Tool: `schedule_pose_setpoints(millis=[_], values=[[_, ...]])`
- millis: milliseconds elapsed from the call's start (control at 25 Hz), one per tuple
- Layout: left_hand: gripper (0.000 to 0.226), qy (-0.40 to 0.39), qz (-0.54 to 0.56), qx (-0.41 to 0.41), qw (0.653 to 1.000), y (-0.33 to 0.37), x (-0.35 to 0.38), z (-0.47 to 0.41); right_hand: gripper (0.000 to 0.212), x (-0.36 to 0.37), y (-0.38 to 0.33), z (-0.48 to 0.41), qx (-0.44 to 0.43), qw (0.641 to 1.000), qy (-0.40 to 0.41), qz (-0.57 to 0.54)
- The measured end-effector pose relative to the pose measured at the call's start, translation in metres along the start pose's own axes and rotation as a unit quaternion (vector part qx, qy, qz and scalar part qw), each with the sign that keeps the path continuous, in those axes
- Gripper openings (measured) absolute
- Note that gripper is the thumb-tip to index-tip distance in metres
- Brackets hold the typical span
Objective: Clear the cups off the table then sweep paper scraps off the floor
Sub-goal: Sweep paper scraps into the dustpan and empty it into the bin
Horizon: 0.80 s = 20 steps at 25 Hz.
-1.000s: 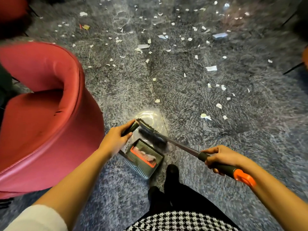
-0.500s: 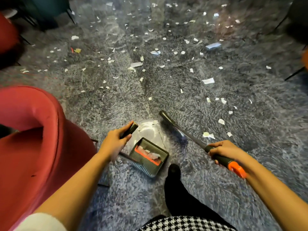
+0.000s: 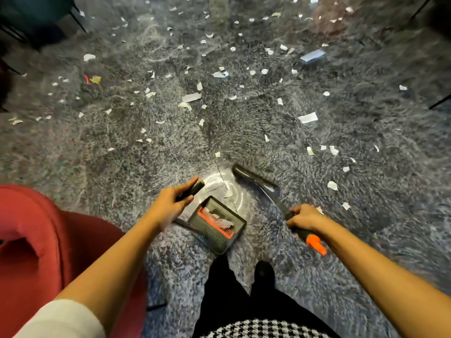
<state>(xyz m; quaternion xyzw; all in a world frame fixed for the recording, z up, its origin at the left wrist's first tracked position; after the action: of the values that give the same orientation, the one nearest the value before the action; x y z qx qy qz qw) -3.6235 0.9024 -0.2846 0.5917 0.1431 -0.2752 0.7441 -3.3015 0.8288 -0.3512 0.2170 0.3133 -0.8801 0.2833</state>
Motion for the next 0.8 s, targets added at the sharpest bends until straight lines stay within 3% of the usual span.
schedule_pose_setpoints(millis=[160, 280, 480, 640, 800], values=[[0.052, 0.005, -0.013, 0.002, 1.0, -0.006, -0.029, -0.025, 0.007, 0.034, -0.016, 0.013, 0.002, 0.997, -0.052, 0.064], [0.052, 0.005, -0.018, 0.021, 1.0, -0.004, -0.043, -0.042, 0.01, 0.05, -0.02, 0.027, 0.015, 0.996, -0.077, 0.043], [0.051, -0.021, -0.055, 0.047, 0.997, 0.003, -0.049, -0.061, 0.036, 0.058, -0.022, 0.065, 0.027, 0.996, -0.089, 0.015], [0.051, -0.029, -0.045, 0.052, 0.997, -0.003, -0.056, -0.064, 0.057, 0.049, -0.016, 0.094, 0.064, 0.991, -0.088, -0.084], [0.051, -0.086, -0.03, 0.085, 0.992, 0.006, -0.042, -0.061, 0.065, 0.033, -0.007, 0.121, 0.084, 0.986, -0.049, -0.135]])
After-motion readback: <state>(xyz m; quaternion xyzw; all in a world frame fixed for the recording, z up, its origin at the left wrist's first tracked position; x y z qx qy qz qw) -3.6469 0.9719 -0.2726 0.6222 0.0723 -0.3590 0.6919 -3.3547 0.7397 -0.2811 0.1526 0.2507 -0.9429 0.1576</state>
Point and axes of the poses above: each hand's wrist, its own z-axis away from the middle knuckle, its own x-axis out of the palm, y = z × x, the point moved 10 cm from there along -z, towards the middle knuckle, and after that the axes turned 9 degrees about y, right-handed, at the moved point
